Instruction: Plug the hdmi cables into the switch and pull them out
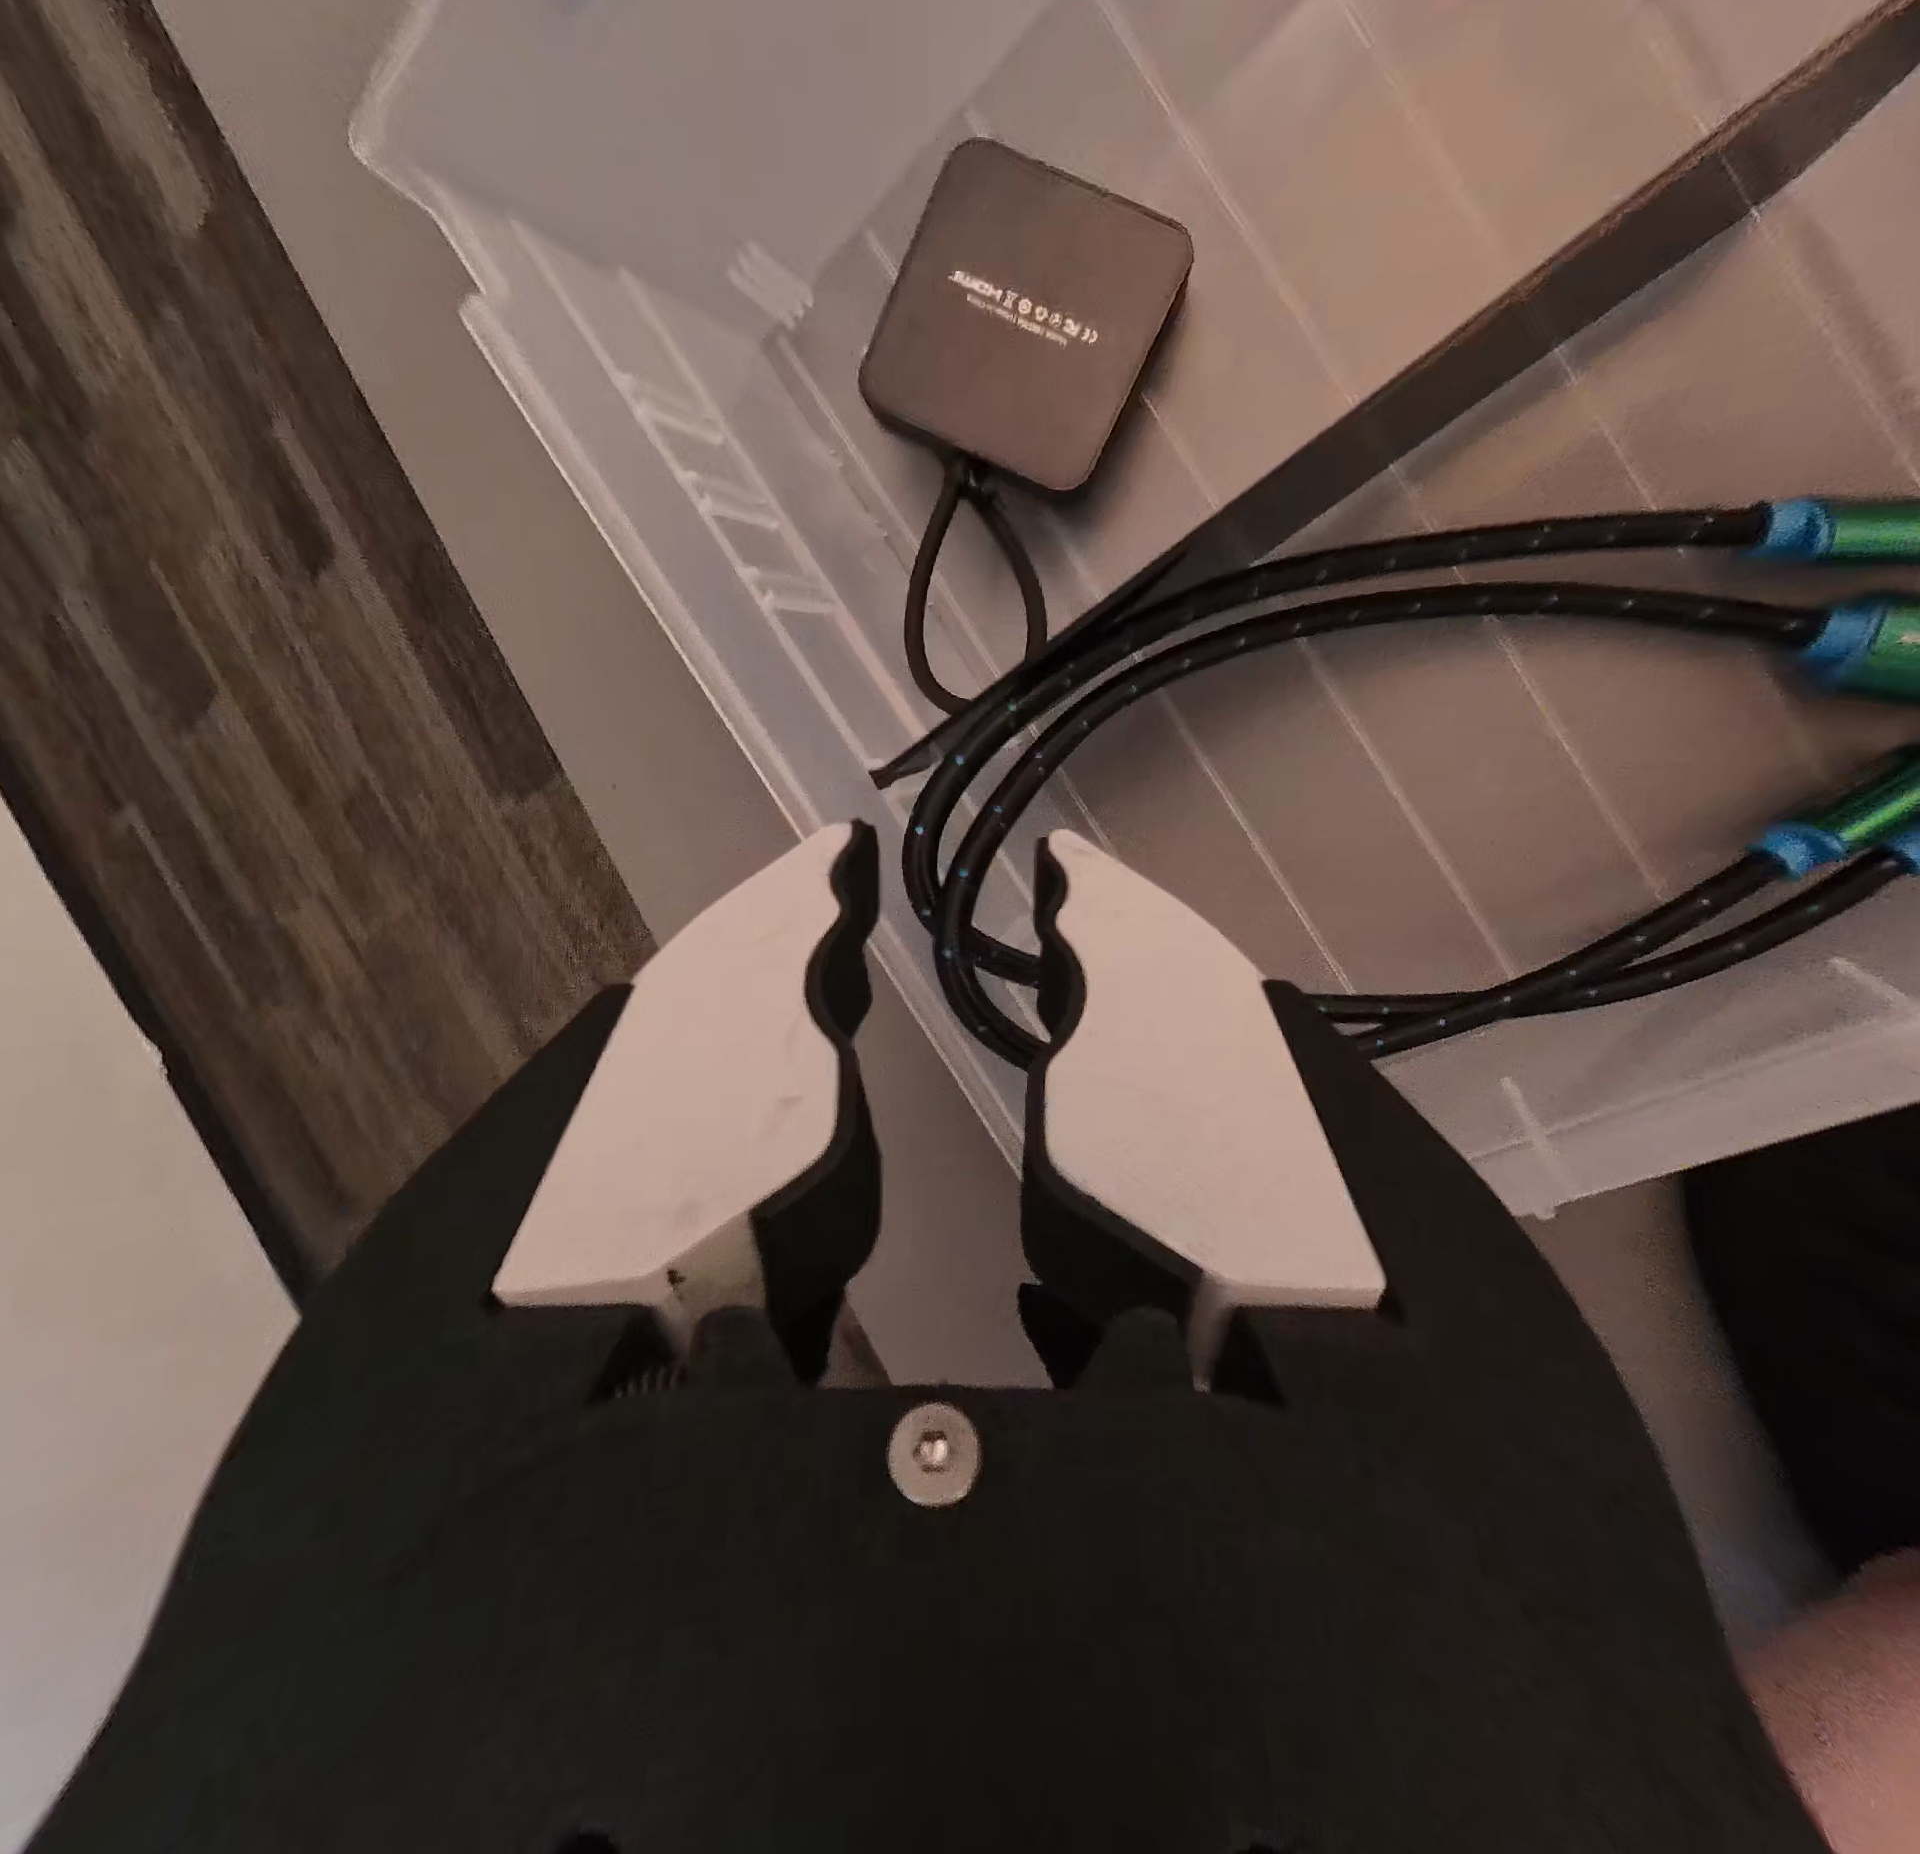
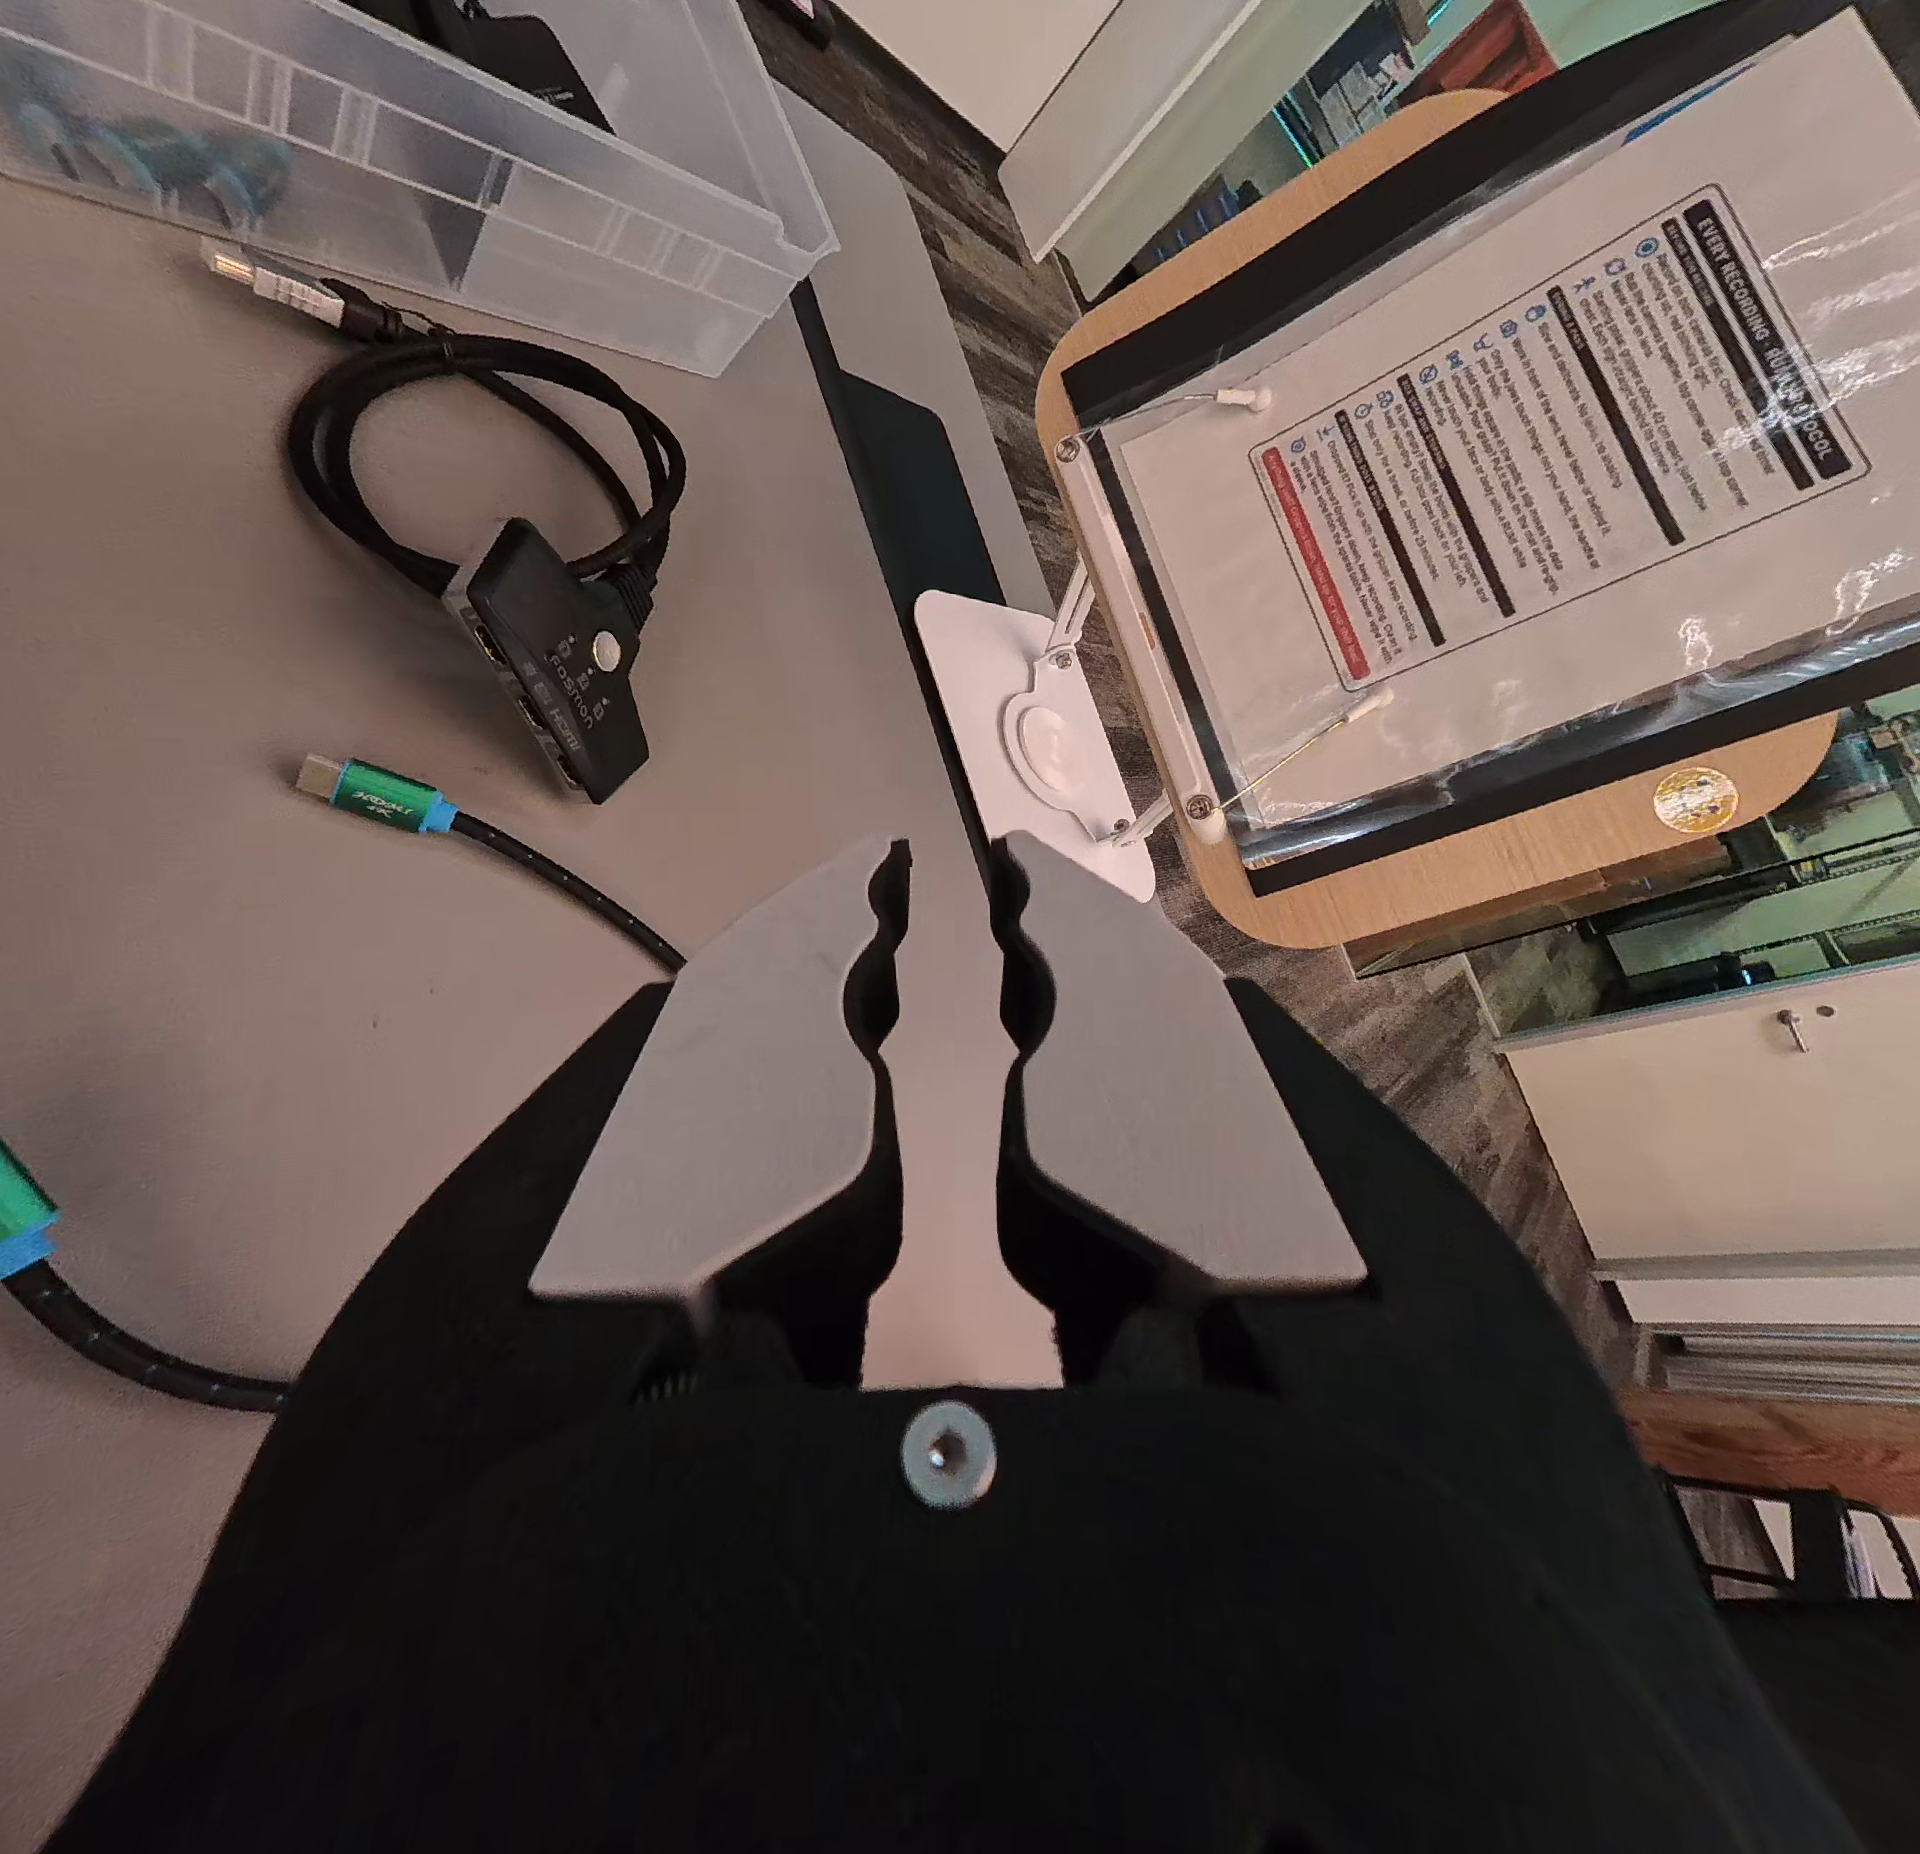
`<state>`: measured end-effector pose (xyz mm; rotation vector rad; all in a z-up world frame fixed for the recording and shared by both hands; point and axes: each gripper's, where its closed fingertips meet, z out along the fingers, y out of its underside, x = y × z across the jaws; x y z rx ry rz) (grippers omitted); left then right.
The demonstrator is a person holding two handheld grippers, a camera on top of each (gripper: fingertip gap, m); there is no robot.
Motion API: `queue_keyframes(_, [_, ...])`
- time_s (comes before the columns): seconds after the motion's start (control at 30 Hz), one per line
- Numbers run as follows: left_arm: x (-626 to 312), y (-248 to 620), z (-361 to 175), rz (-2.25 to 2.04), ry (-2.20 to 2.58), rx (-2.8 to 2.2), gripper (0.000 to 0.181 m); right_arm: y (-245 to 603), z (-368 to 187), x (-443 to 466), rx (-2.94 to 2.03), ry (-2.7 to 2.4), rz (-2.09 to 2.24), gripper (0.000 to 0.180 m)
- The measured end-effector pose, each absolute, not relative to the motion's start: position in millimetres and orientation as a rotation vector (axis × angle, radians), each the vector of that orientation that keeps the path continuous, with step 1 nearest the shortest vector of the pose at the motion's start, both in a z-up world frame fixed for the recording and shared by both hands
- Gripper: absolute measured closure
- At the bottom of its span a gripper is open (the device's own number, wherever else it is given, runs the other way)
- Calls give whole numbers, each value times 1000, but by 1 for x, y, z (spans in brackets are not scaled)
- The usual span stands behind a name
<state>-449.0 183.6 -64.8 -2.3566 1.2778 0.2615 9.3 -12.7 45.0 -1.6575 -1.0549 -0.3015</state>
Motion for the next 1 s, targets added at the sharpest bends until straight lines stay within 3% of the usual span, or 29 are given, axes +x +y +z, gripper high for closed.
queue_keyframes(0.23, [-469, 182, -60, 418, 1187, -2428, 142, -12, 43, 11, -1662, -1061, -296, 164])
queue_keyframes(0.4, [-478, 178, -60, 473, 1123, -2493, 144, -14, 46, 14, -1656, -1051, -298, 165])
queue_keyframes(0.73, [-475, 179, -44, 532, 1086, -2453, 174, -16, 49, 14, -1649, -1052, -300, 165])
queue_keyframes(0.87, [-473, 177, -11, 570, 1026, -2334, 174, -15, 46, 14, -1655, -1063, -308, 165])
queue_keyframes(1.0, [-447, 161, 60, 610, 974, -2015, 175, -14, 45, 14, -1657, -1067, -318, 165])
